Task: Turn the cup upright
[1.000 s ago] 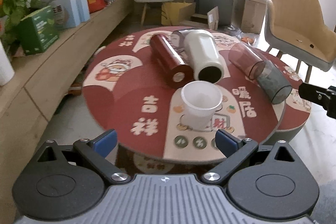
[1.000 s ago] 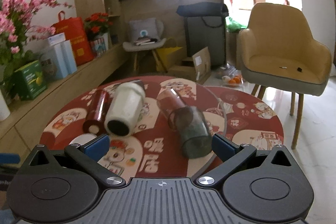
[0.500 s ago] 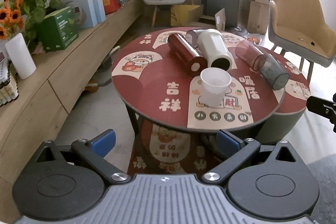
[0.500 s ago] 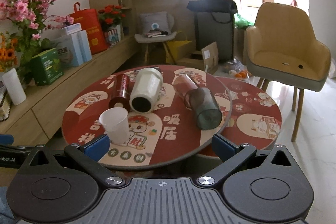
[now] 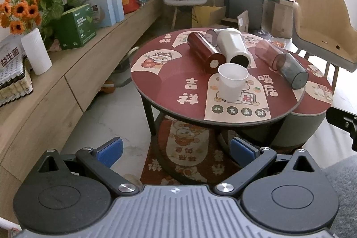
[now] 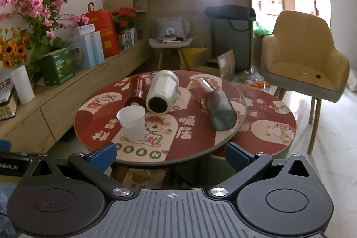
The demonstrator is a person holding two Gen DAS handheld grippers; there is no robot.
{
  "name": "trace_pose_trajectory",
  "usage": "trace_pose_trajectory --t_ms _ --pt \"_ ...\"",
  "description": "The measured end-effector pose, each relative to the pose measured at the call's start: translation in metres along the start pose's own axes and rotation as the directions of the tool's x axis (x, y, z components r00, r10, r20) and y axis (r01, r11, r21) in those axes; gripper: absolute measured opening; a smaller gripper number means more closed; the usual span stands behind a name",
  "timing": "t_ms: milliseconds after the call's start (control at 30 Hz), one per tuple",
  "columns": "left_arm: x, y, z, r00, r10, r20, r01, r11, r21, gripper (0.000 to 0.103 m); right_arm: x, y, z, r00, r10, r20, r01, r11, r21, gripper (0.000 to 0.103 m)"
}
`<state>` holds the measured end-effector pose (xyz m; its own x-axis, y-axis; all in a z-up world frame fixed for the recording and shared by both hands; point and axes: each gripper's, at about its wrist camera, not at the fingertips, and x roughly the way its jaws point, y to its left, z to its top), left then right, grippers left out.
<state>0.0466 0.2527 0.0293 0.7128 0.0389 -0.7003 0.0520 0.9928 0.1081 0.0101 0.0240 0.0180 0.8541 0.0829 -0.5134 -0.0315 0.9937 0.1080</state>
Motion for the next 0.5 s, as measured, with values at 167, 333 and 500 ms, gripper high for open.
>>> trace_pose_trajectory --t_ms 167,333,500 --pt "-0.0014 -0.0034 -0.0039 1.0 0.005 -0.009 -0.005 1.0 0.015 0.103 -0.001 0.001 -0.0021 1.0 -0.004 -0.007 0.004 1.0 -0.004 0.103" --pt "-0.0051 0.0 -0.0041 1.0 0.009 -0.002 -0.009 1.0 0.007 0.103 -0.0023 0.0011 -0.0023 1.0 -0.007 -0.004 0.006 1.0 -0.007 0.103" --pt "-0.0057 0.0029 -0.0041 1.0 0.015 -0.002 -0.015 1.0 -0.002 0.103 -0.0022 0.0012 -0.003 1.0 -0.012 -0.008 0.012 1.0 -0.015 0.103"
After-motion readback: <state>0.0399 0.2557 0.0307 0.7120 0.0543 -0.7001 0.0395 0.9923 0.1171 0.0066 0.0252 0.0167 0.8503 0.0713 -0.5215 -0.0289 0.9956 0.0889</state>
